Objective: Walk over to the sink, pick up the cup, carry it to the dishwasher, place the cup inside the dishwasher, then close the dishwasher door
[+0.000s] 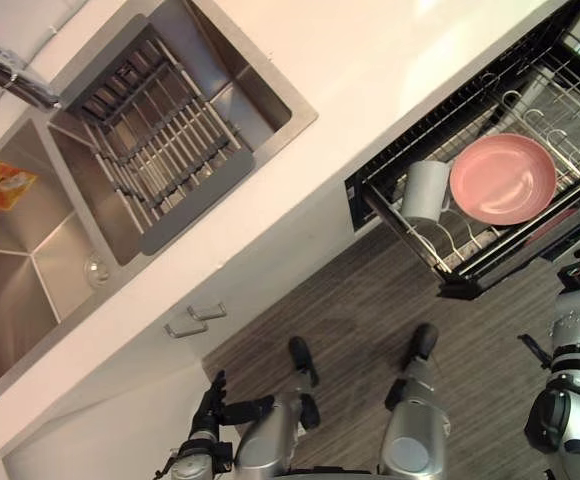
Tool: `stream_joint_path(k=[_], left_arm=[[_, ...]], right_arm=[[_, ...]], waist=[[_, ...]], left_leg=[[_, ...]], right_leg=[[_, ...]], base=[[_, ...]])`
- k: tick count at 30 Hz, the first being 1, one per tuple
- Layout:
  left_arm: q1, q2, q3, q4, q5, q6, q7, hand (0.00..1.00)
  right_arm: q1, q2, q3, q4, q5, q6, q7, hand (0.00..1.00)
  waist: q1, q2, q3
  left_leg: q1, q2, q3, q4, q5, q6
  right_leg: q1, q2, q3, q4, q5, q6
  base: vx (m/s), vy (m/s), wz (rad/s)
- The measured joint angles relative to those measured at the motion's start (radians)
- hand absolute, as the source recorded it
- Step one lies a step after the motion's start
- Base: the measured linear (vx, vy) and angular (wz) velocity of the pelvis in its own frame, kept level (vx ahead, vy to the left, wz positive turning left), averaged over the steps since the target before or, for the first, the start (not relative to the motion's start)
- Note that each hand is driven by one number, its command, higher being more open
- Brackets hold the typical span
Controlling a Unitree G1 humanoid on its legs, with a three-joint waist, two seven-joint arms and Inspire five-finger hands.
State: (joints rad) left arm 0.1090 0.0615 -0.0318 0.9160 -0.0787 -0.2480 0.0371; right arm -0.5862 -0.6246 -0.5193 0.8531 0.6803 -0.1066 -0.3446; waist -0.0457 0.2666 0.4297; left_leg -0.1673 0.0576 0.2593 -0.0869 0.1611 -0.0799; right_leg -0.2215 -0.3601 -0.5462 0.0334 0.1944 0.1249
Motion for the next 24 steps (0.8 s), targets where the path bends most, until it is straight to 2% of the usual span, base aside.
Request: stream_joint_path(k=[2, 4, 9, 12, 13, 15, 20, 24], left_arm=[[0.001, -0.008, -0.024, 0.013, 0.000, -0.019, 0.000, 1.00], [0.003, -0.012, -0.036, 0.025, -0.002, -0.037, -0.002, 1.00], [0.006, -0.019, -0.039, 0.027, -0.039, -0.049, -0.033, 1.00], [0.020, -0.037, -0.041, 0.029, -0.037, -0.057, -0.038, 1.00], [0.025, -0.039, -0.042, 0.029, -0.023, -0.066, -0.036, 1.00], [0.026, -0.039, -0.057, 0.024, 0.000, -0.078, -0.028, 1.00], [0.025, -0.038, -0.066, 0.029, -0.009, -0.073, -0.030, 1.00], [0.019, -0.039, -0.064, 0.036, -0.075, -0.054, -0.053, 1.00]], right_arm=[[-0.021, -0.014, 0.019, 0.004, 0.006, -0.017, -0.013, 0.00], [-0.048, -0.019, 0.033, 0.012, 0.006, -0.017, -0.020, 0.00], [-0.137, -0.052, 0.137, 0.093, 0.002, 0.002, -0.021, 0.00], [-0.214, -0.091, 0.165, 0.165, -0.010, 0.018, -0.022, 0.00], [-0.239, -0.091, 0.189, 0.172, -0.020, 0.021, -0.021, 1.00], [-0.296, -0.091, 0.216, 0.204, -0.044, 0.025, -0.034, 1.00], [-0.305, -0.086, 0.290, 0.210, -0.175, 0.033, -0.002, 1.00], [-0.252, -0.028, 0.291, 0.163, -0.234, 0.030, 0.030, 1.00]], waist=[[0.003, 0.029, -0.002], [0.008, 0.041, -0.006], [0.029, 0.054, -0.015], [0.059, 0.074, -0.031], [0.061, 0.076, -0.032], [0.066, 0.082, -0.037], [0.060, 0.084, -0.039], [0.082, 0.078, -0.041]], left_leg=[[-0.001, -0.015, -0.047, -0.005, 0.002, 0.003], [-0.010, -0.029, -0.078, -0.005, 0.001, 0.004], [-0.018, -0.069, -0.146, -0.005, 0.010, 0.008], [-0.022, -0.097, -0.181, -0.004, 0.028, 0.019], [-0.023, -0.101, -0.185, -0.004, 0.034, 0.026], [-0.021, -0.108, -0.188, 0.000, 0.050, 0.048], [-0.005, -0.091, -0.180, -0.004, 0.045, 0.043], [0.001, -0.031, -0.155, -0.005, 0.032, 0.032]], right_leg=[[0.018, -0.030, -0.041, 0.044, -0.022, 0.008], [0.020, -0.056, -0.069, 0.080, -0.039, 0.015], [0.048, -0.126, -0.140, 0.158, -0.069, 0.028], [0.065, -0.169, -0.173, 0.206, -0.091, 0.043], [0.065, -0.177, -0.176, 0.215, -0.094, 0.046], [0.068, -0.184, -0.177, 0.223, -0.098, 0.048], [0.075, -0.163, -0.162, 0.215, -0.100, 0.045], [0.084, -0.080, -0.150, 0.145, -0.096, 0.027]], base=[[-0.06, 0.063, 0.56], [-0.07, 0.077, 0.57], [-0.05, 0.047, 0.55], [0.00, 0.018, 0.47], [0.02, -0.006, 0.20], [0.03, -0.035, 0.08], [-0.03, -0.054, -0.11], [-0.06, -0.083, -0.29]])
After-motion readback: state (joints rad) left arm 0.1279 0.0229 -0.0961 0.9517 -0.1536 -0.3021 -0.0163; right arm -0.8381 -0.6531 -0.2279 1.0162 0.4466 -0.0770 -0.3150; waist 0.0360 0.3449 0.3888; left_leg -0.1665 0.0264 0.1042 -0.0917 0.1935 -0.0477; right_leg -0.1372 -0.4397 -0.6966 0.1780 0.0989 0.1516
